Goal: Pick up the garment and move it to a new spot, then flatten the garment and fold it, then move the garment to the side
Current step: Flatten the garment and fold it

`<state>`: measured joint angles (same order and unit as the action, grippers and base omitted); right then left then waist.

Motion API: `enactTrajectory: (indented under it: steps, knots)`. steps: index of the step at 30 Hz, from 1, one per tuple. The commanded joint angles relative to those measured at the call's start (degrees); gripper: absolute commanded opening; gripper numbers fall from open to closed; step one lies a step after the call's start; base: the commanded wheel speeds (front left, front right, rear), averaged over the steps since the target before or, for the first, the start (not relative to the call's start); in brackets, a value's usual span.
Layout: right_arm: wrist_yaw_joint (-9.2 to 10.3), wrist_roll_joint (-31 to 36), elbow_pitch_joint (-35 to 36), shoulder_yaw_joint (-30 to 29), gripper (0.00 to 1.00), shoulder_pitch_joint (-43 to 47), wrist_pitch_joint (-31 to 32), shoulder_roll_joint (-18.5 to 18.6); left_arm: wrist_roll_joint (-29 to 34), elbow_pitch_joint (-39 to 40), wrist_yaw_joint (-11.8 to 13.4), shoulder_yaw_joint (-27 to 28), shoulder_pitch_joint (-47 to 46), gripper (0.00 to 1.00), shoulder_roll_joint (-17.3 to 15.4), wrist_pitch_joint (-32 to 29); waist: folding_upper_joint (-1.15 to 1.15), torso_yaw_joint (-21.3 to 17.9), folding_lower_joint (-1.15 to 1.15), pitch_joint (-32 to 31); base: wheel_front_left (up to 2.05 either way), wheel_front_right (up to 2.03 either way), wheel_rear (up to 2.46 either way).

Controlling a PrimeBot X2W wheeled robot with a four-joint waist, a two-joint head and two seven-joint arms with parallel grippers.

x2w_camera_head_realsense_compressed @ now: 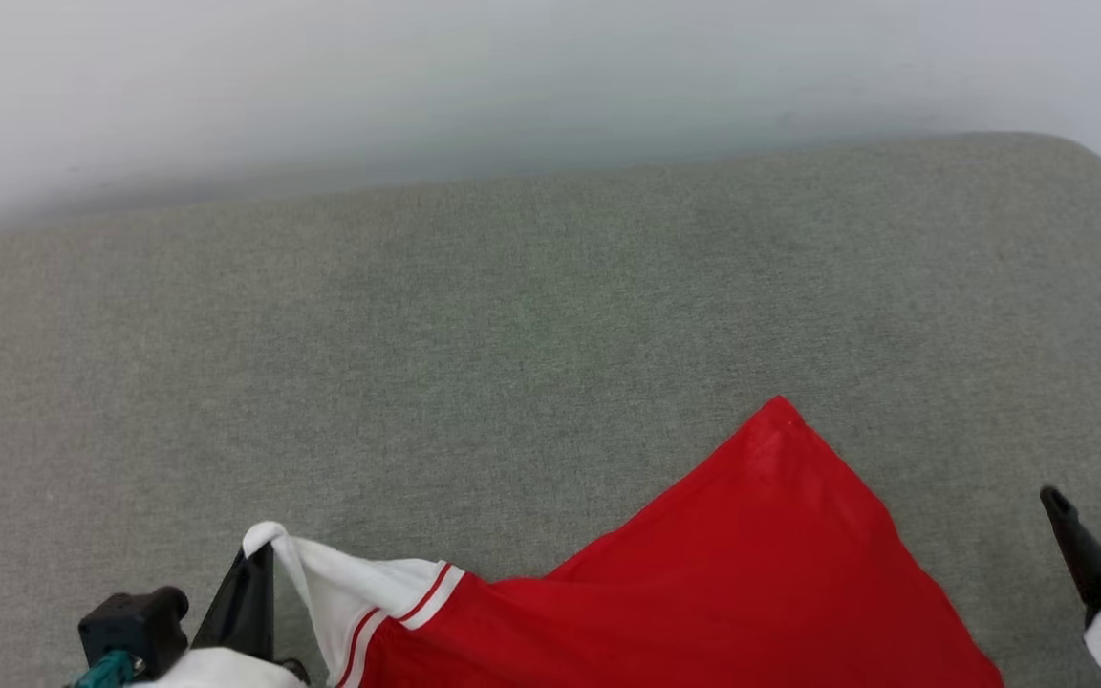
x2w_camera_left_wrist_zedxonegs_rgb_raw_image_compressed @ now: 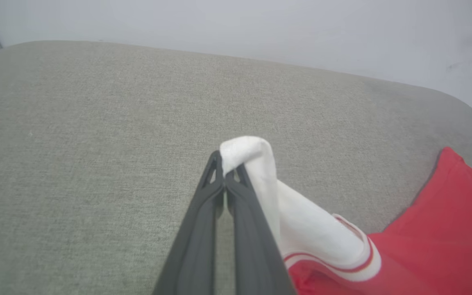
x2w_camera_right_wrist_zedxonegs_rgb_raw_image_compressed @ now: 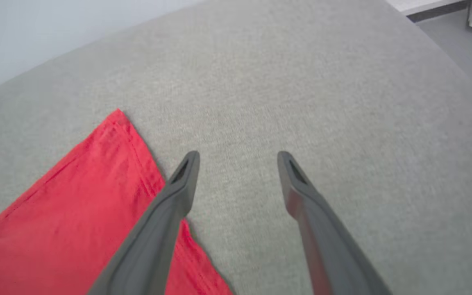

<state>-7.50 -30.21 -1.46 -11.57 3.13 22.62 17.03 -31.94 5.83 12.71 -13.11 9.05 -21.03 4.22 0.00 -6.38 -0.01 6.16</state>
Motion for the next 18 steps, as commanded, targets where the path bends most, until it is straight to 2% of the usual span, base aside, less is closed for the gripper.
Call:
enactTrajectory:
  steps: [1, 3, 7, 9, 10, 14, 18]
  knots:
    - [0.01, -0.5, -0.2, 0.6, 1.00, -1.6, -0.5, 0.4, 0.3, 0.5, 0.2, -0.1, -1.2, 0.00, -0.2, 0.1, 0.00, 0.7, 0.01, 1.6, 0.00, 0.00, 0.00]
    - [0.02, -1.6, -1.3, 2.5, 1.00, -5.4, -0.8, 1.4, 0.9, 1.4, 0.2, -0.6, -2.7, 0.00, 0.0, 0.1, 0.00, 1.4, 0.01, 3.4, 0.00, 0.00, 0.00]
    - [0.01, -3.2, -3.3, 7.5, 1.00, -13.0, 4.5, 3.9, 2.2, 2.6, 0.0, -2.0, -6.0, 0.00, 0.8, 0.3, 0.00, 2.9, 0.01, 7.1, 0.00, 0.00, 0.00]
    - [0.02, -3.6, -4.0, 9.9, 1.00, -16.4, 8.9, 5.2, 2.8, 2.7, -0.4, -2.7, -7.6, 0.00, 1.2, 0.5, 0.00, 3.7, 0.01, 8.9, 0.00, 0.00, 0.00]
    - [0.02, -3.9, -5.1, 11.8, 1.00, -19.5, 14.5, 6.1, 3.1, 2.3, -0.6, -3.5, -9.3, 0.00, 1.7, 0.7, 0.00, 4.6, 0.01, 10.3, 0.00, 0.00, 0.00]
    - [0.02, -4.1, -6.7, 14.8, 1.00, -24.8, 25.6, 6.5, 3.5, 1.4, -1.5, -4.8, -12.3, 0.00, 2.7, 1.1, 0.00, 6.4, 0.01, 12.8, 0.00, 0.00, 0.00]
    - [0.02, -4.7, -7.5, 17.3, 1.00, -28.2, 32.0, 6.1, 3.7, 0.3, -2.4, -5.9, -14.6, 0.00, 3.5, 1.7, 0.00, 8.1, 0.01, 15.0, 0.00, 0.00, 0.00]
